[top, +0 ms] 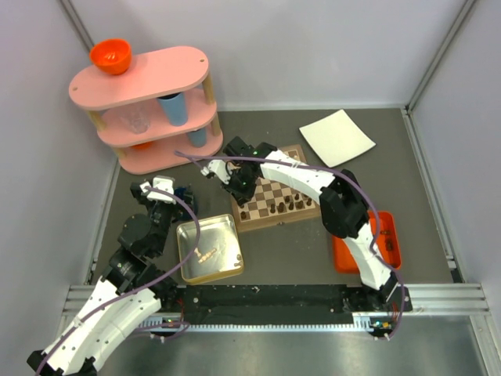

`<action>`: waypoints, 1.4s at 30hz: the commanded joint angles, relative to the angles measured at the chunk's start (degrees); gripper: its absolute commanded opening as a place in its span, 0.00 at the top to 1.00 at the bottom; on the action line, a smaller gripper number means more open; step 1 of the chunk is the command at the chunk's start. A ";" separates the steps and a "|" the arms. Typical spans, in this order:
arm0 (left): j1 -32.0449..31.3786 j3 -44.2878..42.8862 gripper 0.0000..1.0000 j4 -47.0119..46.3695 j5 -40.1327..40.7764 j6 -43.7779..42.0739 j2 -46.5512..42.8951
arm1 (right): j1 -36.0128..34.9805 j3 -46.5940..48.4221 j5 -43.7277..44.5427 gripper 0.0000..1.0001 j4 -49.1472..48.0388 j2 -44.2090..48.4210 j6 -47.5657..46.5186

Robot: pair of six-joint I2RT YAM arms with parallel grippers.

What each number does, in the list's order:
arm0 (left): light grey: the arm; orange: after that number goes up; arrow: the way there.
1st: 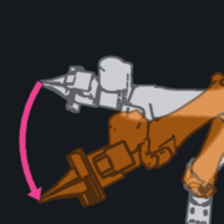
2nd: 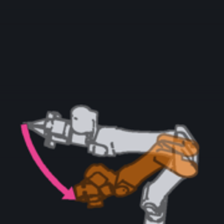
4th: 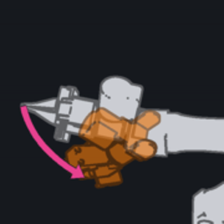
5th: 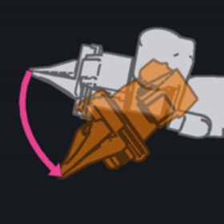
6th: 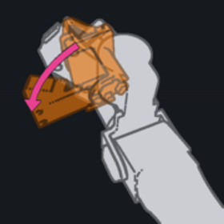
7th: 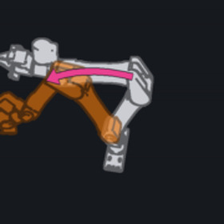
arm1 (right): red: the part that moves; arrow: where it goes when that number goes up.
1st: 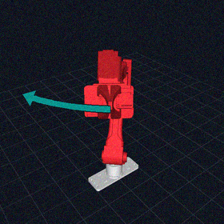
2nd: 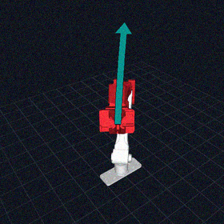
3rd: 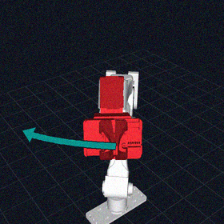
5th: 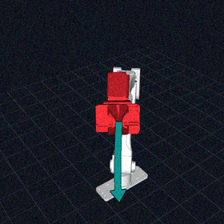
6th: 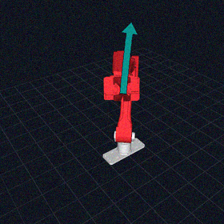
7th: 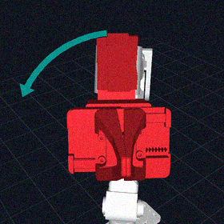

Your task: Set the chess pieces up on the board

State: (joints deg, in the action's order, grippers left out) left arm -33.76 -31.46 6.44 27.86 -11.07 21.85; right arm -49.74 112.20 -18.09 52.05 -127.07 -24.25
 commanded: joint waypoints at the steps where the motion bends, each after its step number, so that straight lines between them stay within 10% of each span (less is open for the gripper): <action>1: 0.36 -0.44 0.01 -2.13 -0.96 -0.53 -0.75 | -0.89 1.44 0.42 0.96 -0.02 -1.25 0.08; 20: 0.27 -0.44 0.01 -2.04 -1.05 -0.53 -0.58 | -0.98 1.09 0.68 0.92 0.07 -2.05 0.08; 42: 0.27 -0.44 0.01 -1.95 -0.96 -0.53 -0.67 | -1.07 1.70 1.30 0.62 0.33 1.73 0.70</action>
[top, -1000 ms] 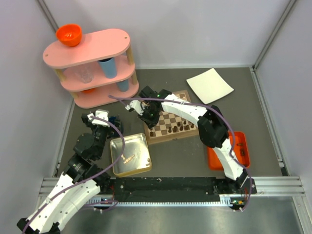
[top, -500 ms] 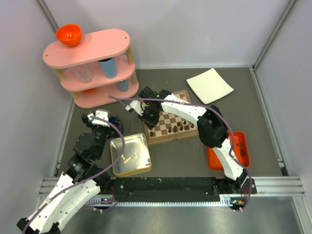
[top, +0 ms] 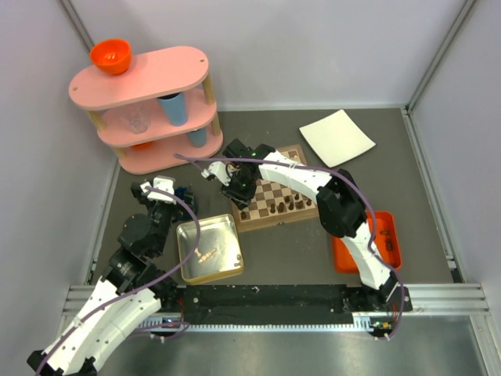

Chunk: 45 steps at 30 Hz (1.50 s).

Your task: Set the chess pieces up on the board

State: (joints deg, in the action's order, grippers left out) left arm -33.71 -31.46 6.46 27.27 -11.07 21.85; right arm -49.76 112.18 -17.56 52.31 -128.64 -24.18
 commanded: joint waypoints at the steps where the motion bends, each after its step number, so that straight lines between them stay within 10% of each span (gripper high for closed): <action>1: 0.23 -0.44 0.01 -1.89 -0.28 -0.53 -0.66 | -0.96 1.81 1.30 0.60 -0.02 4.09 0.46; 17: 0.23 -0.53 0.01 -1.71 -1.16 -0.09 -1.81 | 7.65 -11.79 -4.40 0.49 0.33 27.19 -7.35; 28: 0.32 -0.97 0.01 -1.71 -5.82 0.43 0.74 | 33.81 -33.94 -23.48 0.47 11.37 53.75 -21.77; 39: 0.23 -1.67 0.01 -1.36 -10.74 1.23 1.97 | 57.12 -53.46 -8.67 0.50 14.75 59.56 -19.68; 45: 0.23 -1.94 0.01 -1.01 -11.97 1.58 1.62 | 57.49 -60.49 4.00 0.52 9.39 59.12 -12.74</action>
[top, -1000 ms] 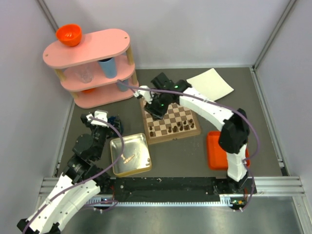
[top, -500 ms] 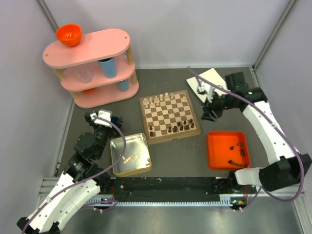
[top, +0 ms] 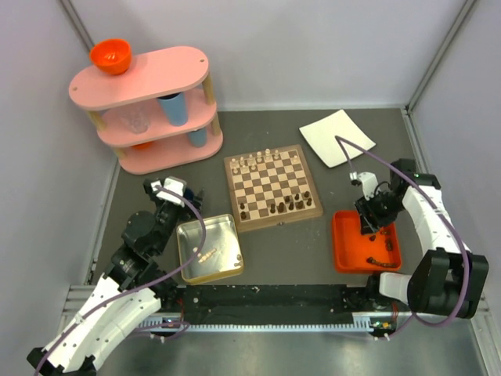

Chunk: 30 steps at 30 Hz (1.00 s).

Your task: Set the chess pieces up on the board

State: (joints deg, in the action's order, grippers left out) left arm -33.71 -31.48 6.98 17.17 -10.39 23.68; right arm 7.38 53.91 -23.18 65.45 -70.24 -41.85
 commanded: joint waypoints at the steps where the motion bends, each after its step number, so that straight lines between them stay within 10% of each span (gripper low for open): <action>1: 0.23 -1.83 0.01 -1.53 -1.96 0.81 -0.22 | 0.36 -2.84 10.60 0.52 -5.23 -0.07 5.54; 30: 0.32 -1.91 0.01 -1.18 -2.05 0.81 -0.92 | 0.36 -7.33 16.06 0.74 -12.72 -10.45 7.92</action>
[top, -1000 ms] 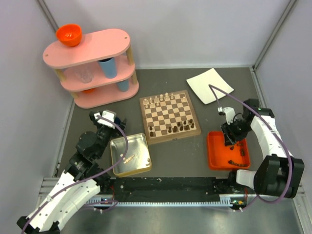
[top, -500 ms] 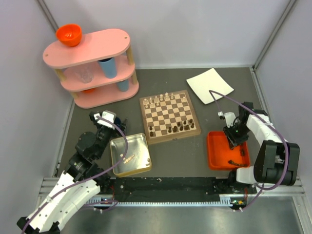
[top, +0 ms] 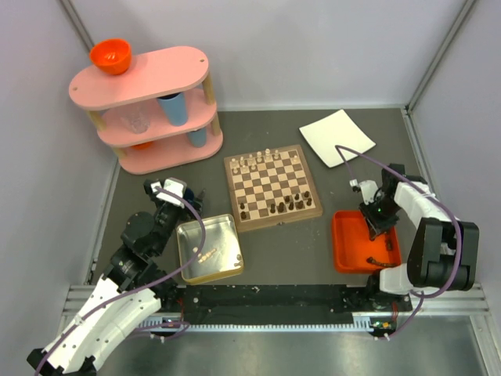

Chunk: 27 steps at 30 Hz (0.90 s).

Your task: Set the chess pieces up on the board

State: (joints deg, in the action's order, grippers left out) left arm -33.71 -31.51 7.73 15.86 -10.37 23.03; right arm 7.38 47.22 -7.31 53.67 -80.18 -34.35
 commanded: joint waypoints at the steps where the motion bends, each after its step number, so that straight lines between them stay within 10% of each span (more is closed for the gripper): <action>1: 0.23 -1.80 0.01 -2.01 -0.74 0.79 -0.26 | 0.27 -0.55 0.02 0.75 -0.85 -0.59 0.42; 27: 0.23 -1.89 0.01 -1.93 -0.30 0.70 -0.17 | 0.36 0.94 -2.09 0.93 2.39 1.69 -1.85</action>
State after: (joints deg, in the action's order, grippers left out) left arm -33.71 -31.51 7.73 15.88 -10.39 23.03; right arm 7.38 46.50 -7.90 53.39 -81.12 -34.44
